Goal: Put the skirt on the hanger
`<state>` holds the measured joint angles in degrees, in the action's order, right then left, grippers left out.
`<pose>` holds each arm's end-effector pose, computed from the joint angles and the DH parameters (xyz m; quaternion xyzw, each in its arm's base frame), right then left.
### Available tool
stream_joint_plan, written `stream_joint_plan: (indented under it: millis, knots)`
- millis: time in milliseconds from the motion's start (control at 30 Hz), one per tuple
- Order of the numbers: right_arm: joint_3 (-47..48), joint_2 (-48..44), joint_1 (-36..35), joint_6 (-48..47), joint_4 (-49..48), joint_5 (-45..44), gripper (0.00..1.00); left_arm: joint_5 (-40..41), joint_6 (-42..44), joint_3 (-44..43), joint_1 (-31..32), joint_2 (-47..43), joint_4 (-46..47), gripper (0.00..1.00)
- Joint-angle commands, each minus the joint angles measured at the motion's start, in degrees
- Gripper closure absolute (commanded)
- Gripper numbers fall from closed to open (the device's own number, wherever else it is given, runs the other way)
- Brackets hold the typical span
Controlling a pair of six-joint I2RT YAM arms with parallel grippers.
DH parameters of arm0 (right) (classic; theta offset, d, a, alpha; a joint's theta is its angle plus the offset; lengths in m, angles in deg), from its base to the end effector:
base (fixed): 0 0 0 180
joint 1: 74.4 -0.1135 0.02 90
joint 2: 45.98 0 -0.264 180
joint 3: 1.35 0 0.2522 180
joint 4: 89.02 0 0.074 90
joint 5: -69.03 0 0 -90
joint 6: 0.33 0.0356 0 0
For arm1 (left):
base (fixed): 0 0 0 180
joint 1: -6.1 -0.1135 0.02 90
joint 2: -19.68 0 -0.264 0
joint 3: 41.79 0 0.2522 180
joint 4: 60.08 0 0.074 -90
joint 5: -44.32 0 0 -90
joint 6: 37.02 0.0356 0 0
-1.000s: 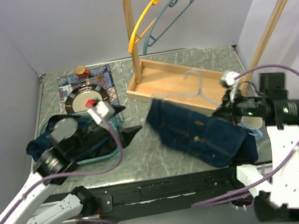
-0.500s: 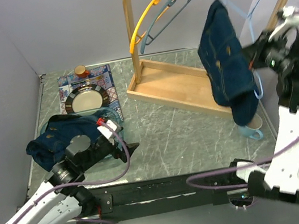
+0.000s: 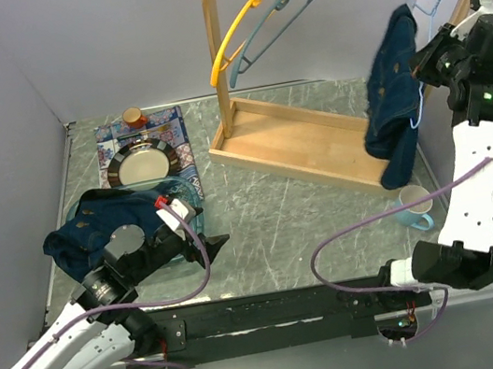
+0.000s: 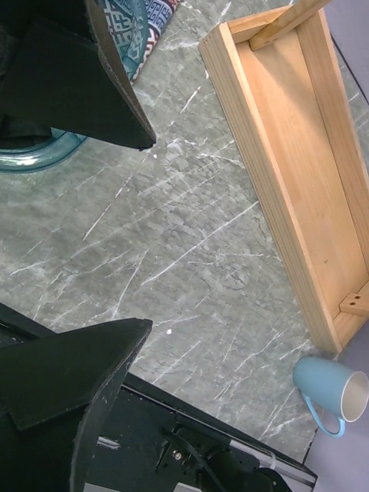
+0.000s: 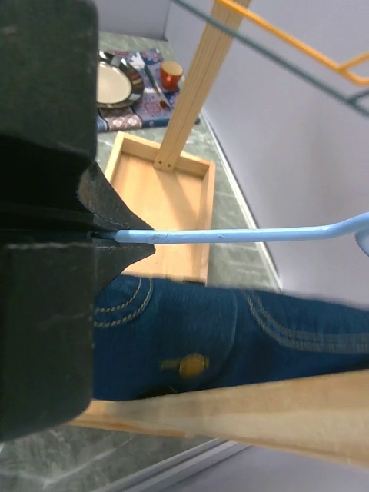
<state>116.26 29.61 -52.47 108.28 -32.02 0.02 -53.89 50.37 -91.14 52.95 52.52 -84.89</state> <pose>0.2323 -0.0798 0.5103 0.1662 0.7701 0.1271 0.6026 0.0976 -0.1115 0.3126 0.3275 0.6813 -0.3221 0.5699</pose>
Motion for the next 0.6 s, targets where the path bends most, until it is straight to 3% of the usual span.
stream_joint_plan:
  millis: [0, 33, 133, 167, 267, 367, 500, 533, 567]
  knots:
    - [0.04, -1.93, 0.30, -3.21, -7.91, 1.14, 1.00, 0.12, -0.64, -1.14, -0.09, -0.58, 1.29, 0.03]
    - [-0.92, -3.25, 0.30, -3.58, -8.26, 1.33, 0.96, 0.64, -0.99, -1.14, -0.09, -0.58, 1.38, 0.03]
    - [-2.95, -5.62, 0.39, -6.83, -7.21, 1.07, 0.55, 0.82, -2.39, -1.23, -0.62, -0.41, 1.47, 0.03]
    - [-2.26, -6.33, 0.30, -9.44, -6.69, 1.15, 0.30, 1.26, -2.92, -1.32, -0.97, -0.32, 1.64, 0.03]
    - [0.20, -11.06, 0.39, -14.98, -4.40, 0.37, 0.00, 3.62, -5.47, -1.67, -2.11, 0.64, 1.64, 0.03]
    - [-1.36, -18.27, 0.30, -22.96, -4.92, 3.78, 0.00, 7.22, -8.54, -2.46, -2.82, 1.96, 1.64, 0.03]
    - [-6.37, -25.22, 0.30, -34.24, 0.07, 21.94, 0.00, 16.45, -17.23, -4.65, -2.91, 3.37, -1.76, 0.03]
    - [-10.65, -27.93, 0.30, -36.00, 0.87, 32.86, 0.00, 18.21, -21.60, -6.23, -2.91, 3.54, -3.18, 0.03]
    - [-13.04, -29.00, 0.13, -38.36, 1.57, 37.23, 0.00, 19.62, -23.47, -7.11, -2.91, 3.81, -4.93, 0.03]
